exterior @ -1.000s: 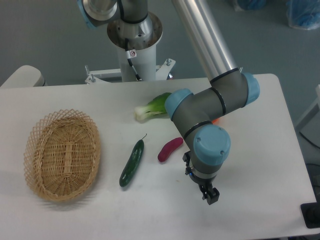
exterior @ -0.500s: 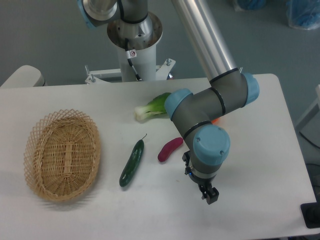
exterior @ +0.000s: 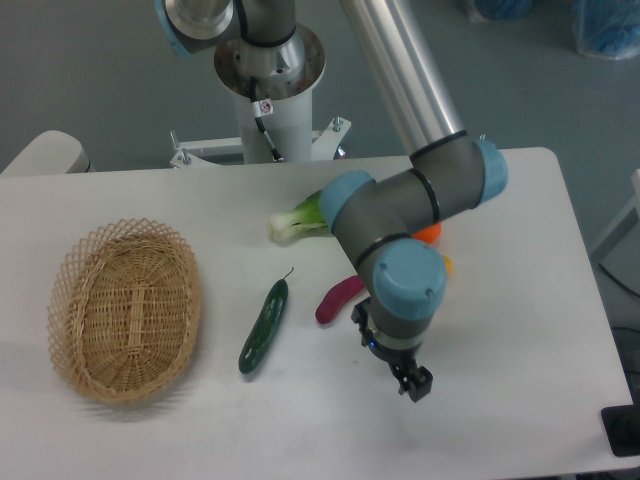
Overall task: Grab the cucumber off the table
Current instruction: 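Move the gripper toward the green cucumber and lower over it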
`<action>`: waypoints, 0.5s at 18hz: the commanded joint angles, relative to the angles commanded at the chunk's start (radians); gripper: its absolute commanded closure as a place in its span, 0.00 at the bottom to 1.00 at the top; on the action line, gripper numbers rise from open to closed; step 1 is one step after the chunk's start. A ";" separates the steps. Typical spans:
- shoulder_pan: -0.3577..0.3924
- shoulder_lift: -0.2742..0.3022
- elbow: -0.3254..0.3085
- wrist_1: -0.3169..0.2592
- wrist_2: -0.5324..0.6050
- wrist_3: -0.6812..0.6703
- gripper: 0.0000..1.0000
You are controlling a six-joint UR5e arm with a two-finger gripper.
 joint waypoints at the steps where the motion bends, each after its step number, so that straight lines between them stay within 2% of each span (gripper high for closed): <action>1: -0.008 0.014 -0.023 0.000 0.000 -0.003 0.00; 7: -0.052 0.048 -0.123 0.000 0.003 -0.090 0.00; 9: -0.052 0.061 -0.135 0.002 0.000 -0.124 0.00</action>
